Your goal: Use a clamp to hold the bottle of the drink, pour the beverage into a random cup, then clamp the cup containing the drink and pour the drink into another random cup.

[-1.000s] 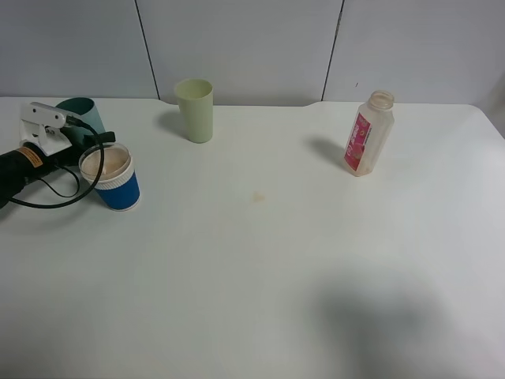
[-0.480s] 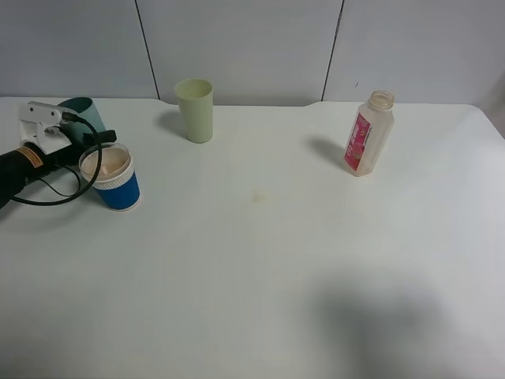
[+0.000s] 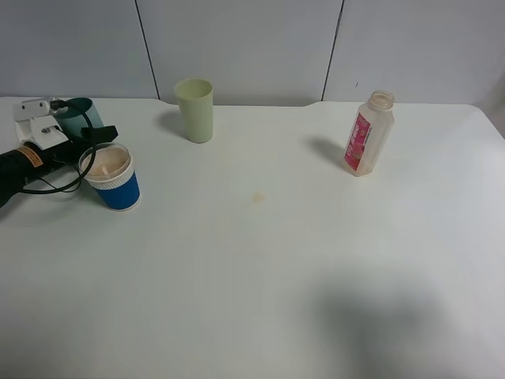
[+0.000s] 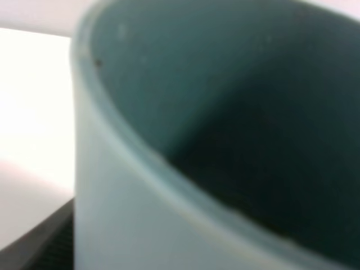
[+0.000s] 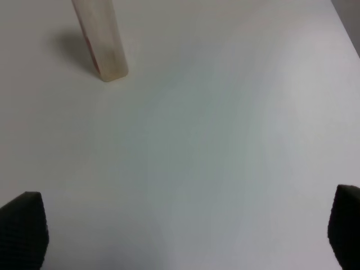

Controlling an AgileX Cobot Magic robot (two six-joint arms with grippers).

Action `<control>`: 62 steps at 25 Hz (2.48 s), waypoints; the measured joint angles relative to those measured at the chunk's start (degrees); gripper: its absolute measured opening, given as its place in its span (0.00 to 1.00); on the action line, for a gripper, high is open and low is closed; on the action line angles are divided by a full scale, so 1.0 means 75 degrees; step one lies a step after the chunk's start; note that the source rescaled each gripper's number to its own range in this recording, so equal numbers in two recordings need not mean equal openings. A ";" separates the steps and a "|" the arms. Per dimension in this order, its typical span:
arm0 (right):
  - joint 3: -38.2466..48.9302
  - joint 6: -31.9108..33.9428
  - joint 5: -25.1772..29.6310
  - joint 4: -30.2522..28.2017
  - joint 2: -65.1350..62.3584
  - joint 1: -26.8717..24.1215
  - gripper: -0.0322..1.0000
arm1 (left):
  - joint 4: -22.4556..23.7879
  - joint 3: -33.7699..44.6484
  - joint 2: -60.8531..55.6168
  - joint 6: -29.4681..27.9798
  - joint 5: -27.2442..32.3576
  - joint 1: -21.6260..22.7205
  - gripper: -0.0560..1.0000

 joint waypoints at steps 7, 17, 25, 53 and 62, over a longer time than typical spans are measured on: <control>0.0000 0.0000 0.0000 0.0000 0.0000 0.0000 1.00 | 0.0010 0.0000 0.0000 -0.0411 0.0000 0.0000 0.63; 0.0000 0.0000 0.0000 0.0000 0.0000 0.0000 1.00 | -0.0039 0.0000 -0.0053 -0.0693 0.0008 0.0000 0.78; 0.0000 0.0000 0.0000 0.0000 0.0000 0.0000 1.00 | -0.0129 0.0007 -0.0590 -0.0699 0.0013 0.0000 0.78; 0.0000 0.0007 0.0000 0.0000 0.0000 0.0000 1.00 | 0.0324 0.0335 -0.3222 -0.0567 0.0503 0.0000 0.78; 0.0000 0.0007 0.0000 0.0000 0.0000 0.0000 1.00 | -0.1022 0.1540 -0.4886 0.0344 0.0854 0.0000 0.78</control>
